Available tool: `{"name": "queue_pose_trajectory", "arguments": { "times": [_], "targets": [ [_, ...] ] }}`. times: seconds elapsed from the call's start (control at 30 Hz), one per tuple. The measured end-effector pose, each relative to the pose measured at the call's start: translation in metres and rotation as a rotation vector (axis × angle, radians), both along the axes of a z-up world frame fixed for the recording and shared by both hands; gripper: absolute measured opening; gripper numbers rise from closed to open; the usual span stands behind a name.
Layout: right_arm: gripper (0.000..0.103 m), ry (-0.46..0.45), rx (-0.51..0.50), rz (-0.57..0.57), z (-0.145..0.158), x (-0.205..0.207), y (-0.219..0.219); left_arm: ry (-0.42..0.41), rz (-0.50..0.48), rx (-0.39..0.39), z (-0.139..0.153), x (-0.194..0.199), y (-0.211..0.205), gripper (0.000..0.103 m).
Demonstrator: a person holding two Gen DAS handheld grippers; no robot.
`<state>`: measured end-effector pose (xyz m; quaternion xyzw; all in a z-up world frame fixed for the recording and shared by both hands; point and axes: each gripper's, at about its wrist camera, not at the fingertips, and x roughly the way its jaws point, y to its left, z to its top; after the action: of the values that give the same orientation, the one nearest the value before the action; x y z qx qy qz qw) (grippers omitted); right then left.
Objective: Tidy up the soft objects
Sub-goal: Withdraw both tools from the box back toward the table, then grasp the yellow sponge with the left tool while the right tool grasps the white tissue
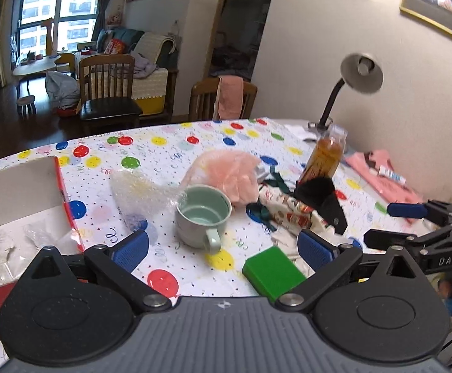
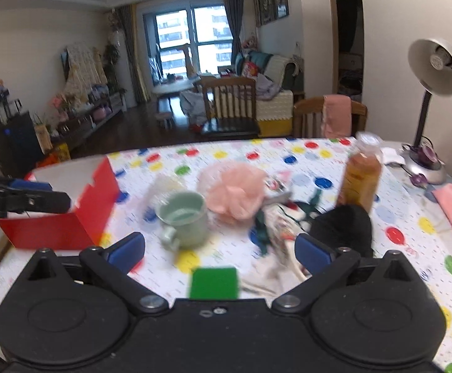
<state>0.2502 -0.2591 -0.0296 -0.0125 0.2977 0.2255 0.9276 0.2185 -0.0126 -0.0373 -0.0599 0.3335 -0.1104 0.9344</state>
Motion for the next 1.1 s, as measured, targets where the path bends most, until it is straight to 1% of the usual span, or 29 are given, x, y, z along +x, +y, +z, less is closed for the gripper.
{"name": "queue_pose_trajectory", "arguments": {
  "times": [0.13,0.23,0.33,0.5,0.6,0.87,1.0,1.1],
  "targets": [
    [0.103,0.038,0.004,-0.032,-0.016,0.004,-0.019,0.006,-0.030,0.002,-0.018,0.003,-0.009,0.103],
    [0.103,0.067,0.008,-0.064,-0.029,0.010,-0.028,0.014,-0.058,0.032,-0.032,0.003,-0.015,0.103],
    [0.102,0.100,0.018,-0.095,-0.043,0.015,-0.036,0.024,-0.105,0.064,-0.047,0.004,-0.022,0.103],
    [0.101,0.158,0.033,-0.133,-0.064,0.026,-0.038,0.083,-0.161,0.122,-0.071,0.011,-0.029,0.103],
    [0.101,0.187,0.033,-0.136,-0.072,0.033,-0.038,0.114,-0.233,0.138,-0.082,0.014,-0.033,0.103],
    [0.099,0.276,0.044,-0.173,-0.095,0.046,-0.040,0.203,-0.425,0.219,-0.116,0.023,-0.039,0.103],
    [0.098,0.312,0.050,-0.189,-0.105,0.050,-0.041,0.210,-0.511,0.310,-0.131,0.025,-0.045,0.103],
    [0.097,0.327,0.041,-0.197,-0.110,0.053,-0.041,0.214,-0.553,0.334,-0.138,0.029,-0.045,0.103]
  ]
}}
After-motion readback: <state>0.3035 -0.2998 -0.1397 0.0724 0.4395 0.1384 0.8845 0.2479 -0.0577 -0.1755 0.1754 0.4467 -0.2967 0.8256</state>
